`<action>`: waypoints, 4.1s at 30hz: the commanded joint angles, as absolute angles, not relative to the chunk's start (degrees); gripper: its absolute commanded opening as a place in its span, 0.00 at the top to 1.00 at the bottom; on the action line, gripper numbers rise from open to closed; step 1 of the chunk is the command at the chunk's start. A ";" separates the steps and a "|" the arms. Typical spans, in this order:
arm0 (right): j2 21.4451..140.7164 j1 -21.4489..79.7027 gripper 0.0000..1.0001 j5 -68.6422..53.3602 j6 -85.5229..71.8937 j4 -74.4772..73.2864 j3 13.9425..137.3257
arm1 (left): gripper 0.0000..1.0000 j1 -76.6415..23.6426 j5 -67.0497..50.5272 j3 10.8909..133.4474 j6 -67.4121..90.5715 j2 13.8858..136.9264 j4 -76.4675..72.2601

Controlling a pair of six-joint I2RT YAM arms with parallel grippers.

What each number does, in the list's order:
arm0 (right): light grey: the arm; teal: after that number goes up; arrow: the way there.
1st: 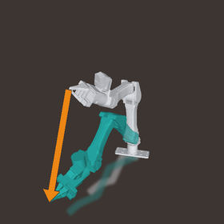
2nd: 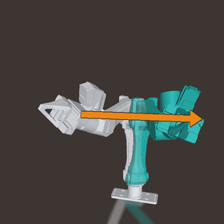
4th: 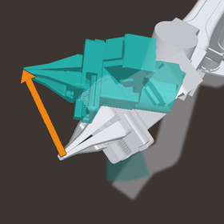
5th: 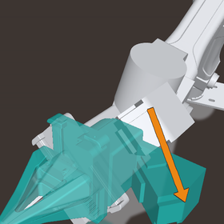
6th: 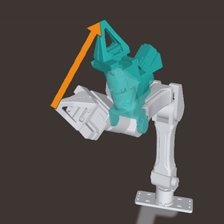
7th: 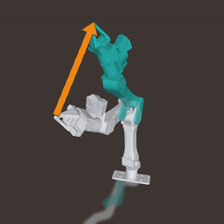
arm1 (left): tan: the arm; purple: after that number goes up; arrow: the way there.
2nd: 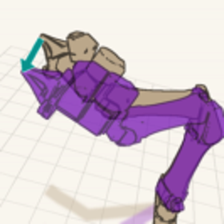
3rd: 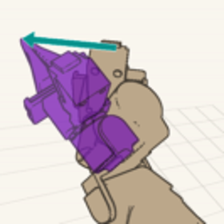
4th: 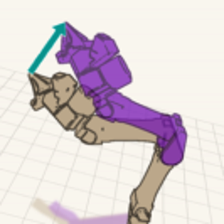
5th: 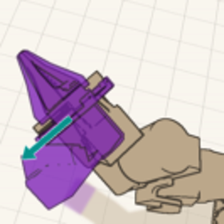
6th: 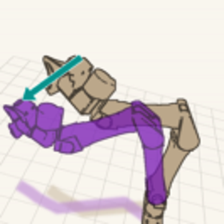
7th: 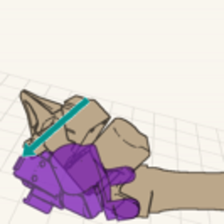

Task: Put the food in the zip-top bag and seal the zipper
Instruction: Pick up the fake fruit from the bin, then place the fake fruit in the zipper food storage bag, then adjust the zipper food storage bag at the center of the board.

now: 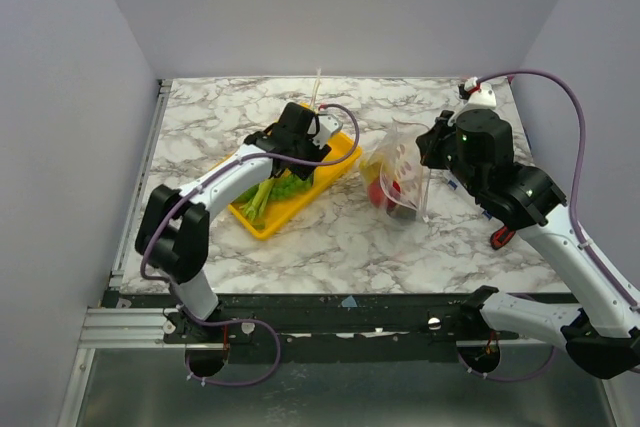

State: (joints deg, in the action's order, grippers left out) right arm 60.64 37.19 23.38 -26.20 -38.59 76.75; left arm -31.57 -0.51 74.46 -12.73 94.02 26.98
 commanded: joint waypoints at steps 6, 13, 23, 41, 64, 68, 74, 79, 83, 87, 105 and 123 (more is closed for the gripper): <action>59.46 37.47 0.99 23.27 -26.92 -37.92 77.78 | 0.44 -30.24 -0.50 78.71 -7.01 107.25 33.19; 60.51 37.44 0.99 22.36 -27.16 -37.34 77.71 | 0.42 -30.23 1.42 75.99 -5.67 107.66 35.74; 62.06 37.50 0.99 21.22 -27.94 -35.39 76.21 | 0.82 -29.97 0.62 75.10 -2.00 104.01 35.12; 65.69 37.46 0.99 22.85 -32.15 -34.31 77.26 | 1.00 -29.97 -18.03 79.19 3.77 71.91 38.45; 66.97 37.43 0.99 16.99 -43.17 -33.53 80.07 | 1.00 -38.31 -45.96 60.97 46.93 74.92 -58.62; 66.50 37.45 0.99 16.82 -43.23 -34.41 81.40 | 1.00 -38.54 -44.17 56.41 45.59 77.33 -58.62; 66.11 37.50 0.99 14.00 -41.85 -35.80 82.07 | 0.07 -38.90 -32.91 54.24 34.98 72.23 -34.22; 66.20 37.41 0.99 11.54 -36.98 -39.18 83.83 | 0.02 -39.49 -24.08 56.67 25.38 63.56 -13.38; 66.90 37.50 0.99 6.76 -33.24 -42.56 86.21 | 0.02 -39.48 -19.52 59.73 23.42 61.44 -1.58; 68.46 37.49 0.99 6.41 -34.04 -45.11 88.11 | 0.06 -40.94 -23.75 63.82 23.56 65.05 4.87; 68.59 37.51 0.80 -1.58 -20.35 -45.33 87.97 | 1.00 -37.47 -43.27 71.32 14.78 77.58 1.83; 61.94 37.47 0.16 -33.16 21.70 -41.73 87.34 | 1.00 -28.65 -81.94 89.98 15.51 92.51 9.20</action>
State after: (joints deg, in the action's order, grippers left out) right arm 60.20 37.21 -22.92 6.72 -36.71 85.54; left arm -28.51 -75.02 86.89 13.30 91.35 11.35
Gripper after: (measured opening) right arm 0.837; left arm 0.008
